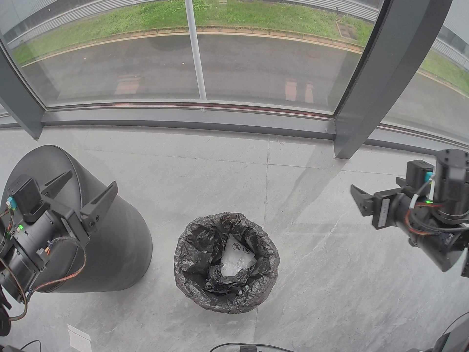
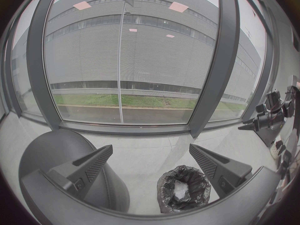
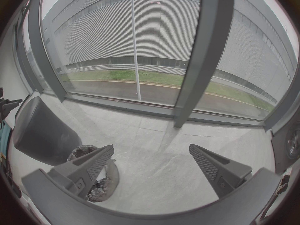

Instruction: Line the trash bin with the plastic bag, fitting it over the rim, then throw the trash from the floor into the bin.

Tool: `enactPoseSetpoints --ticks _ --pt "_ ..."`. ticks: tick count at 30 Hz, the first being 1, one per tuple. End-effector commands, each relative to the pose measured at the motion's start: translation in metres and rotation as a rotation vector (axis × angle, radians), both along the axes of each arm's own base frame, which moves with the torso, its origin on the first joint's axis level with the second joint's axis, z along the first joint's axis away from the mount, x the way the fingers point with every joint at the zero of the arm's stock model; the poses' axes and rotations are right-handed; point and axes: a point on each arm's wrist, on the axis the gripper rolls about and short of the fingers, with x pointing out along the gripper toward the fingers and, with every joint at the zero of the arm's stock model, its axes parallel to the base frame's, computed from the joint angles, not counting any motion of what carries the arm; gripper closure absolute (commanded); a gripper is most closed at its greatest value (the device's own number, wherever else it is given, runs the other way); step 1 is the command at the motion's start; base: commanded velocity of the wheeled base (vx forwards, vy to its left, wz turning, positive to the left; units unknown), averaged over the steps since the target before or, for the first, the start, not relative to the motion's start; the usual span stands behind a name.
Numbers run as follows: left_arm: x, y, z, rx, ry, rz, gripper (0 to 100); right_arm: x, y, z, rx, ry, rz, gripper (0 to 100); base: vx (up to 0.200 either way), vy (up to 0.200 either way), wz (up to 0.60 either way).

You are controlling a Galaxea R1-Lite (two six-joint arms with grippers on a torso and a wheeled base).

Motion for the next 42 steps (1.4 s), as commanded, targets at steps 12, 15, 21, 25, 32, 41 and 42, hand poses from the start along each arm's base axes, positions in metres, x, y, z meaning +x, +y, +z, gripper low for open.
enactPoseSetpoints --ticks 12,15,21,25,32,41,42 --pt "-0.122 0.064 0.015 0.127 -0.155 0.295 0 -0.164 -0.138 -0.034 -0.052 -0.361 -0.384 0 0.0 0.0 0.0" --pt "-0.144 0.069 0.011 0.128 -0.15 0.315 0 -0.179 -0.143 -0.04 -0.065 -0.415 -0.453 0 0.0 0.0 0.0" --pt "-0.174 0.074 -0.009 0.121 -0.138 0.367 0 -0.196 -0.145 -0.044 -0.069 -0.48 -0.556 0 0.0 0.0 0.0" --pt "-0.179 0.074 -0.019 0.119 -0.145 0.412 0 -0.204 -0.145 -0.054 -0.054 -0.519 -0.556 0 0.0 0.0 0.0" --pt "-0.186 0.072 -0.034 0.121 -0.162 0.496 0 -0.209 -0.145 -0.076 -0.059 -0.498 -0.586 0 0.0 0.0 0.0" --pt "-0.2 0.071 -0.058 0.123 -0.155 0.51 0 -0.218 -0.143 -0.085 -0.088 -0.504 -0.663 0 0.0 0.0 0.0" --pt "-0.203 0.071 -0.063 0.125 -0.147 0.523 0 -0.217 -0.143 -0.087 -0.077 -0.491 -0.66 0 0.0 0.0 0.0"
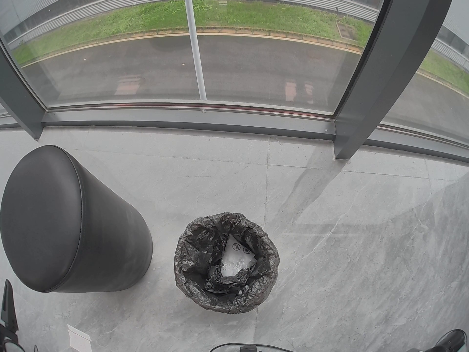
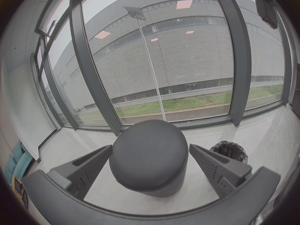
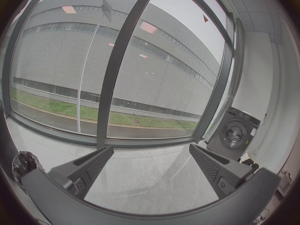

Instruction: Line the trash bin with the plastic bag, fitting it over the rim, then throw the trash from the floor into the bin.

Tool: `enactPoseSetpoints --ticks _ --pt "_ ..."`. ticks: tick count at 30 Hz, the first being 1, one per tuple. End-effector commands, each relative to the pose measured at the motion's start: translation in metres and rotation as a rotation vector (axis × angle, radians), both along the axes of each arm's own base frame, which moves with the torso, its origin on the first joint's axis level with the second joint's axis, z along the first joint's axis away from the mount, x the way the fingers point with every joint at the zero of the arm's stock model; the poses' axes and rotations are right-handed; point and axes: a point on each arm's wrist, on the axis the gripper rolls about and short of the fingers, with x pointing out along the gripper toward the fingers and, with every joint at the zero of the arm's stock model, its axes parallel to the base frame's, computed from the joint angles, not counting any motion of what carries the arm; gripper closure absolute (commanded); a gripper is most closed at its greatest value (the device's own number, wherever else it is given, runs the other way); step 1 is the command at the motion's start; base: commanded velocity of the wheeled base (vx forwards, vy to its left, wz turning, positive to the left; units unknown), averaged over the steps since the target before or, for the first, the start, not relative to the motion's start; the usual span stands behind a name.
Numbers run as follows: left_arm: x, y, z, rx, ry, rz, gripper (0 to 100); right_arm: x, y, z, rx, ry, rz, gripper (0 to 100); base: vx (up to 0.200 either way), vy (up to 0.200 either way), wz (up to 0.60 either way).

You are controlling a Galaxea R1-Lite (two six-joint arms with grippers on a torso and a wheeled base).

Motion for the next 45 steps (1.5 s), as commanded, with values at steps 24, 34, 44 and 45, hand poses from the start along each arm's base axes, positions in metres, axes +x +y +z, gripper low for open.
enactPoseSetpoints --ticks 24,34,44,45 --pt "0.017 -0.004 -0.065 -0.157 0.021 -0.115 0 0.003 0.005 -0.032 0.099 0.159 0.228 0 0.0 0.0 0.0" --pt "0.017 -0.006 -0.066 -0.191 0.035 -0.215 0 0.004 0.009 -0.033 0.135 0.161 0.434 0 0.0 0.0 0.0" --pt "0.017 -0.006 -0.075 -0.177 0.127 -0.199 0 0.004 0.01 -0.033 0.137 0.162 0.448 100 0.0 0.0 0.0" --pt "0.017 -0.005 -0.075 -0.193 0.125 -0.182 0 0.004 0.01 -0.033 0.144 0.157 0.448 100 0.0 0.0 0.0"
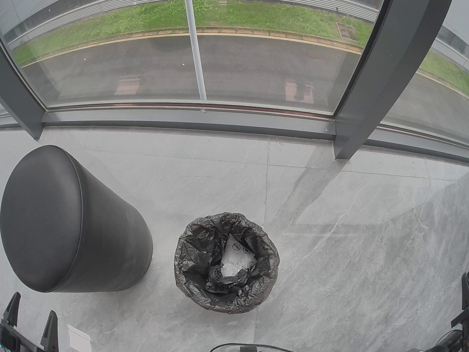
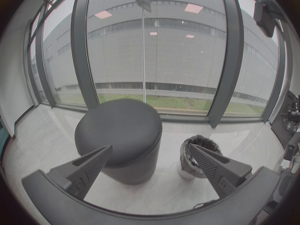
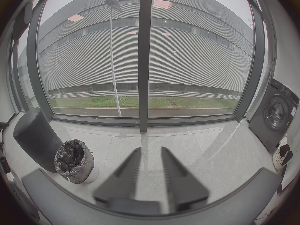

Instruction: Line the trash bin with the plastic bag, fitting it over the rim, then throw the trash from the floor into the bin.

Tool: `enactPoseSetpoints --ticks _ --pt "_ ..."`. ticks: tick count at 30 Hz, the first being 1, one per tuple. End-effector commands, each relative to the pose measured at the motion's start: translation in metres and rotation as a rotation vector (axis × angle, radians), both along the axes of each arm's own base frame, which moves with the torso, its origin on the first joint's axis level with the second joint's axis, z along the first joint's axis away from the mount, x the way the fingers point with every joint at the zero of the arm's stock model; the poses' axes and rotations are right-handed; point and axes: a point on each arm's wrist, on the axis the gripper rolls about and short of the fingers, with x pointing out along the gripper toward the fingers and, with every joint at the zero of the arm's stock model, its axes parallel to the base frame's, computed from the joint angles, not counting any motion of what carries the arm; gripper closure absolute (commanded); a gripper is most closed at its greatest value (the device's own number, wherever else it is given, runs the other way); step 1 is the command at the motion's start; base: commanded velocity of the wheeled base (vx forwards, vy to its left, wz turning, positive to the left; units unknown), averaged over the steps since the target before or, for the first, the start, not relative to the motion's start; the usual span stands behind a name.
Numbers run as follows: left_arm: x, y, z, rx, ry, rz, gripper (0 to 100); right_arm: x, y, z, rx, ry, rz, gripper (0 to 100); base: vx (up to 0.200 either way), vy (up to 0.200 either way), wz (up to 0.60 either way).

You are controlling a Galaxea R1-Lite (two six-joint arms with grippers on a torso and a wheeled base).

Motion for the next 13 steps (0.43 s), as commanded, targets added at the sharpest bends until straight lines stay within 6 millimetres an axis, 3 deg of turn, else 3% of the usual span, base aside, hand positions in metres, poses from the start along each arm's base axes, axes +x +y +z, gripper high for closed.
enactPoseSetpoints --ticks 1,13 --pt "0.0001 0.0007 -0.0093 -0.002 0.057 0.033 0 -0.0003 -0.0002 -0.0025 0.013 -0.007 -0.008 100 0.0 0.0 0.0" --pt "0.0002 0.0007 -0.0091 -0.013 0.052 0.033 0 -0.0004 -0.0006 -0.0027 -0.002 -0.002 -0.021 100 0.0 0.0 0.0"
